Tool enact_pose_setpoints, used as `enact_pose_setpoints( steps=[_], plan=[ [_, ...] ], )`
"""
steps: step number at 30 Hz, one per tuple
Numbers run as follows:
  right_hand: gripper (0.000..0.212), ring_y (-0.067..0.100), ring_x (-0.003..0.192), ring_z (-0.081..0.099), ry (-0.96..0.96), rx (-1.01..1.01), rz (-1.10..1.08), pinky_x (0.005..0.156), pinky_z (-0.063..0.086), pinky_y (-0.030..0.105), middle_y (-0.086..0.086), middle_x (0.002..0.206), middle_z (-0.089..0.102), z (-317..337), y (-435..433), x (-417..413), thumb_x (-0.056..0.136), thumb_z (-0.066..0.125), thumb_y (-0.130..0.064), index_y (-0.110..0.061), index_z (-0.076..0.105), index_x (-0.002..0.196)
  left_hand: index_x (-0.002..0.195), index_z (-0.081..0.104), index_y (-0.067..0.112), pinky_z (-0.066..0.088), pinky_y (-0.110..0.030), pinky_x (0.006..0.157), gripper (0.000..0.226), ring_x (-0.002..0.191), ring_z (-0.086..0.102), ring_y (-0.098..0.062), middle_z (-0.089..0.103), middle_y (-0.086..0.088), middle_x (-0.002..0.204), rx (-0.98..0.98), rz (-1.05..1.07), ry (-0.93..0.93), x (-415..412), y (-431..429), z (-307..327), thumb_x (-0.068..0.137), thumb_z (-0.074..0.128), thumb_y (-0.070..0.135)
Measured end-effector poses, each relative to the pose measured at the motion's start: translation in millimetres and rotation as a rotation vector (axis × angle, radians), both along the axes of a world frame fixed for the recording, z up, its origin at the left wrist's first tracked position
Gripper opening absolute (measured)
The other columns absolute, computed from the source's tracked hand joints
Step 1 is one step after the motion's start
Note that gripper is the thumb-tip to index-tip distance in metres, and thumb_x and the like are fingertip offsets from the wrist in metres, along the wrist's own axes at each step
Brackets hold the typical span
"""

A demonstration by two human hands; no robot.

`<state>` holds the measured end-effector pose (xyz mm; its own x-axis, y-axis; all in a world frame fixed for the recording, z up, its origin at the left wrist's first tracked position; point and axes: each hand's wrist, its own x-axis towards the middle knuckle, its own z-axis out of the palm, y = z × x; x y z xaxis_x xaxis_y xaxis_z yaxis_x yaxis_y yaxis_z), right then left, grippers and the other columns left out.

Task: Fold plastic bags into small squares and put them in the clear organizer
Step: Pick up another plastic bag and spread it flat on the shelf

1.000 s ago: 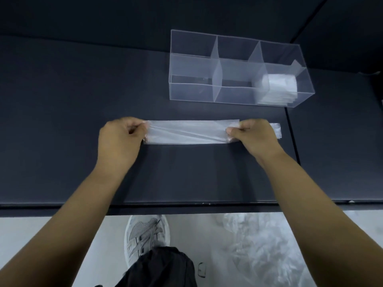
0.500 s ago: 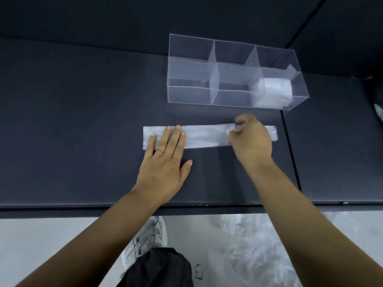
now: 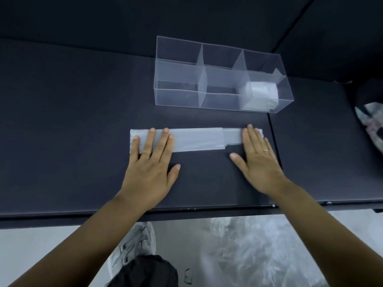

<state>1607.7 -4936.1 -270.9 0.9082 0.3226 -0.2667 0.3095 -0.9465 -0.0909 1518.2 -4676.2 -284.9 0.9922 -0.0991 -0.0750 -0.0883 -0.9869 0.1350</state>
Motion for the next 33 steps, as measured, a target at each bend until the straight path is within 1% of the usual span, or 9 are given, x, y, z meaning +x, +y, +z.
enact_pose_setpoints(
  steps=[4,8,13,17,20,23,25,29,33],
  plan=[
    [0.063,0.012,0.148,-0.004,0.002,0.076,-0.096,0.120,-0.005,0.030,-0.001,0.162,-0.002,6,-25,14,0.101,0.029,-0.042,-0.013,0.007,0.154,0.146,0.032,0.000,0.020,-0.061,0.113,0.070,0.143,0.023,-0.037,0.028,-0.015,0.155,0.005,0.000,-0.005,1,0,-1,0.094,0.020,0.046],
    [0.033,0.029,0.128,0.041,-0.178,0.341,-0.240,0.109,0.030,0.040,0.008,0.137,0.049,15,-24,32,0.098,0.053,-0.024,-0.010,0.058,0.127,0.145,0.033,0.000,0.021,-0.062,0.112,0.070,0.143,0.024,-0.038,0.029,-0.016,0.154,-0.001,0.001,-0.009,0,0,0,0.094,0.021,0.046],
    [0.006,0.022,0.110,0.046,-0.125,0.393,-0.287,0.101,0.037,0.036,0.001,0.107,0.049,16,-19,48,0.089,0.066,-0.019,-0.014,0.064,0.088,0.146,0.032,0.001,0.019,-0.061,0.113,0.071,0.143,0.022,-0.038,0.028,-0.015,0.155,-0.007,-0.008,0.003,1,1,0,0.094,0.021,0.048],
    [0.010,0.012,0.085,0.057,-0.058,0.506,-0.336,0.071,0.040,0.015,-0.002,0.094,0.059,22,-26,43,0.091,0.064,-0.018,-0.015,0.058,0.083,0.150,0.025,0.004,0.014,-0.058,0.116,0.073,0.146,0.015,-0.033,0.022,-0.011,0.158,-0.004,-0.049,0.032,4,8,-1,0.094,0.016,0.051],
    [0.014,0.007,0.056,0.058,0.170,0.805,-0.545,0.061,0.046,0.021,0.002,0.066,0.066,37,-33,24,0.087,0.066,-0.007,-0.014,0.054,0.085,0.152,0.020,0.012,0.002,-0.049,0.119,0.076,0.148,0.002,-0.022,0.011,0.000,0.160,-0.063,-0.114,0.033,14,24,-1,0.092,0.010,0.056],
    [0.025,0.008,0.051,0.059,0.444,0.912,-0.729,0.051,0.049,0.020,0.003,0.056,0.064,51,-40,-6,0.085,0.066,0.003,-0.007,0.052,0.103,0.146,0.038,0.014,-0.006,-0.037,0.119,0.073,0.148,0.005,-0.012,0.022,0.005,0.158,-0.241,-0.142,-0.010,22,26,8,0.091,0.017,0.057],
    [0.030,0.011,0.055,0.061,0.593,0.899,-0.807,0.053,0.050,0.022,0.004,0.060,0.064,59,-43,-31,0.083,0.067,0.003,-0.006,0.054,0.108,0.143,0.043,0.013,-0.002,-0.034,0.120,0.072,0.147,0.012,-0.013,0.029,0.002,0.156,-0.318,-0.209,-0.041,19,5,17,0.090,0.025,0.059],
    [0.034,0.014,0.061,0.062,0.730,0.901,-0.816,0.057,0.050,0.023,0.006,0.074,0.066,84,-38,-69,0.077,0.072,-0.003,-0.007,0.060,0.109,0.151,0.023,0.013,-0.001,-0.030,0.120,0.084,0.148,0.007,-0.014,0.017,0.000,0.159,-0.443,-0.397,0.025,-5,-68,26,0.088,0.036,0.067],
    [0.046,0.015,0.062,0.060,0.836,1.063,-0.683,0.055,0.050,0.022,0.009,0.074,0.064,113,-21,-82,0.059,0.078,-0.019,-0.009,0.063,0.102,0.141,0.045,0.007,0.030,-0.034,0.114,0.061,0.137,0.040,-0.019,0.044,-0.007,0.147,-0.669,-0.330,-0.077,-22,-104,36,0.088,0.066,0.028]
  ],
)
